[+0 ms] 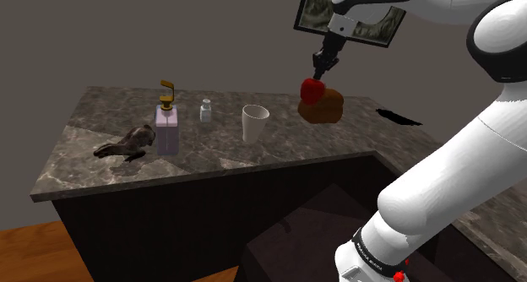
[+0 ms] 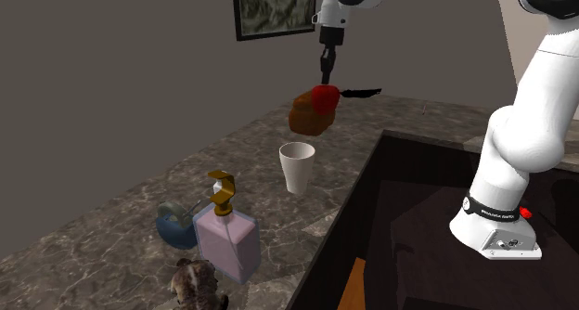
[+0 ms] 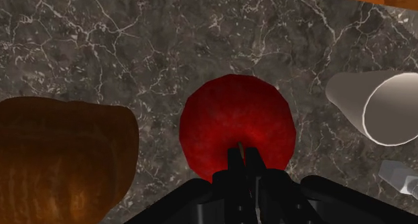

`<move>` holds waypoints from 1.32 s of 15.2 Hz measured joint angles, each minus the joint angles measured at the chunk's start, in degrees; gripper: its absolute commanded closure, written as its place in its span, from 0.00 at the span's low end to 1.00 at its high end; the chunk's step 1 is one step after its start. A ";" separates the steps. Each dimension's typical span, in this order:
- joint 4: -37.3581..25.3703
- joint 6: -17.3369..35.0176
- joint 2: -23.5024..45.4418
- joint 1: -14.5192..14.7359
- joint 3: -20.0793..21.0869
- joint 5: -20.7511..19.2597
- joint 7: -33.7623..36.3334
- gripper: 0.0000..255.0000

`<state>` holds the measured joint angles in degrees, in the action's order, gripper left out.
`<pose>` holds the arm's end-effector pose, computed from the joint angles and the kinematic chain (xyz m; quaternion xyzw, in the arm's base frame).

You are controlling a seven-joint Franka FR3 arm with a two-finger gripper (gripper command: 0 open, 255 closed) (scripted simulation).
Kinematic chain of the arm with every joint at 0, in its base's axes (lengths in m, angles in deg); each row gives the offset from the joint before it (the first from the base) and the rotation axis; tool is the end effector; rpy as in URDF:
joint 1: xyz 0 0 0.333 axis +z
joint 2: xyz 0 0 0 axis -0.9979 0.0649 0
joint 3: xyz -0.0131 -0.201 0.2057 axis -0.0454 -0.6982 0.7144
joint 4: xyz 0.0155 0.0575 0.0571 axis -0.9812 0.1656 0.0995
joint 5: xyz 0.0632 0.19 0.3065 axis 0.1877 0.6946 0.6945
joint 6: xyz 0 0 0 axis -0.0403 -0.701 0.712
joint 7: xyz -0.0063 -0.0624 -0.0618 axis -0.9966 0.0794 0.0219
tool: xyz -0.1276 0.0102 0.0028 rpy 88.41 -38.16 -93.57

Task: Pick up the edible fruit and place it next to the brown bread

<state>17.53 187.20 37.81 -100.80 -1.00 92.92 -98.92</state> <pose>0.4681 -0.2023 0.5192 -0.9964 0.0714 -0.0373 0.0256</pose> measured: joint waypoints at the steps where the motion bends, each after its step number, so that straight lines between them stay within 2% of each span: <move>1: 0.98 0.83 -0.14 0.00 0.01 0.00 -0.05 1.00; 20: 13.48 15.36 1.95 0.00 -0.12 0.73 -1.31 1.00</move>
<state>31.01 202.56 39.76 -100.81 -1.12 93.64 -100.23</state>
